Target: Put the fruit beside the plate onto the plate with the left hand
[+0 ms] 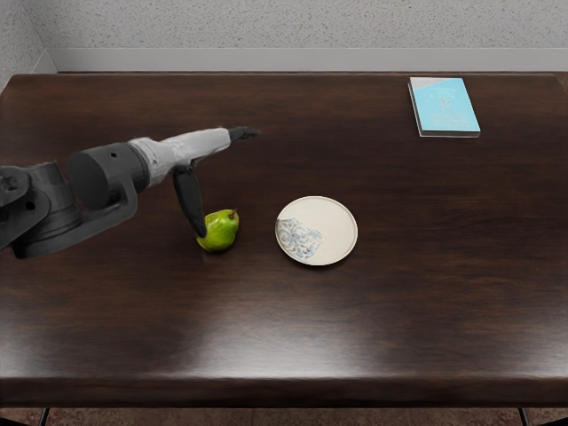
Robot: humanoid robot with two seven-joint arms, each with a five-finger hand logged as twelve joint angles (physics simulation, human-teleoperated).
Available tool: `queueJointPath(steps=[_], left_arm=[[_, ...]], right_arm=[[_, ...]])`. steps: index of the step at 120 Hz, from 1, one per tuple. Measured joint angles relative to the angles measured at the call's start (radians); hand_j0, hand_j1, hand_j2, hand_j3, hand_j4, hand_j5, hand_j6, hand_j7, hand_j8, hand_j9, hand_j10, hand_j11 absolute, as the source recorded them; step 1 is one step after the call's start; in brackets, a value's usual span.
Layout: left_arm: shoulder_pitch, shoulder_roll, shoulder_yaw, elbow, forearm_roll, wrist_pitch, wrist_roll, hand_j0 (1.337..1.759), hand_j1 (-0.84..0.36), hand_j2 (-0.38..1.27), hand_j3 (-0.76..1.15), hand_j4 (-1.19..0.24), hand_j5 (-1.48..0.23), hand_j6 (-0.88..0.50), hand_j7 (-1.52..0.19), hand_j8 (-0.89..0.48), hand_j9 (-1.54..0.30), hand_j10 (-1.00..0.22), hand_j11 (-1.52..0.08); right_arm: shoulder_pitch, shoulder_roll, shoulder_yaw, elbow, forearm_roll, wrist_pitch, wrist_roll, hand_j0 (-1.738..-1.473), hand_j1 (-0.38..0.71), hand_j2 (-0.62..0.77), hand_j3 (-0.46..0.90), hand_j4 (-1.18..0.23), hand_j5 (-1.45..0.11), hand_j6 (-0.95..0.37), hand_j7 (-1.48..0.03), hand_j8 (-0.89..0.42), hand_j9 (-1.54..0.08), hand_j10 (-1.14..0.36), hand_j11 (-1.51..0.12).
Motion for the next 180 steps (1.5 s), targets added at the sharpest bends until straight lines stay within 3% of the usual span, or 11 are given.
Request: queueJointPath(steps=[14, 25, 35, 85, 146, 180], left_arm=[[0.001, -0.043, 0.075, 0.007, 0.129, 0.113, 0.001, 1.658, 0.31, 0.01, 0.0, -0.03, -0.04, -0.03, -0.04, -0.03, -0.04, -0.03, -0.04], [0.053, -0.068, 0.111, 0.014, 0.168, 0.17, 0.001, 1.658, 0.31, 0.01, 0.0, -0.03, -0.04, -0.03, -0.04, -0.03, -0.04, -0.03, -0.04], [0.081, -0.105, 0.152, 0.023, 0.184, 0.195, 0.001, 1.658, 0.32, 0.01, 0.0, -0.03, -0.04, -0.03, -0.04, -0.03, -0.04, -0.03, -0.04], [0.091, -0.109, 0.238, 0.139, 0.199, 0.365, 0.001, 1.658, 0.31, 0.01, 0.0, -0.04, -0.05, -0.04, -0.05, -0.04, -0.05, -0.04, -0.05], [0.106, -0.112, 0.281, 0.151, 0.199, 0.404, 0.001, 1.658, 0.02, 0.06, 0.0, -0.28, -0.36, -0.28, -0.36, -0.28, -0.36, -0.28, -0.36], [0.113, -0.112, 0.29, 0.151, 0.196, 0.404, 0.001, 1.657, -0.09, 0.06, 0.0, -0.38, -0.51, -0.38, -0.51, -0.38, -0.51, -0.38, -0.51]], right_arm=[[0.0, 0.0, 0.0, 0.0, 0.0, 0.0, 0.0, -1.658, -0.35, 0.0, 0.0, 0.0, 0.0, 0.0, 0.0, 0.0, 0.0, 0.0, 0.0], [0.0, 0.0, 0.0, 0.0, 0.0, 0.0, 0.0, -1.658, -0.35, 0.0, 0.0, 0.0, 0.0, 0.0, 0.0, 0.0, 0.0, 0.0, 0.0], [0.0, 0.0, 0.0, 0.0, 0.0, 0.0, 0.0, -1.658, -0.35, 0.0, 0.0, 0.0, 0.0, 0.0, 0.0, 0.0, 0.0, 0.0, 0.0], [0.0, 0.0, 0.0, 0.0, 0.0, 0.0, 0.0, -1.658, -0.35, 0.0, 0.0, 0.0, 0.0, 0.0, 0.0, 0.0, 0.0, 0.0, 0.0], [0.0, 0.0, 0.0, 0.0, 0.0, 0.0, 0.0, -1.658, -0.35, 0.0, 0.0, 0.0, 0.0, 0.0, 0.0, 0.0, 0.0, 0.0, 0.0], [0.0, 0.0, 0.0, 0.0, 0.0, 0.0, 0.0, -1.658, -0.35, 0.0, 0.0, 0.0, 0.0, 0.0, 0.0, 0.0, 0.0, 0.0, 0.0]])
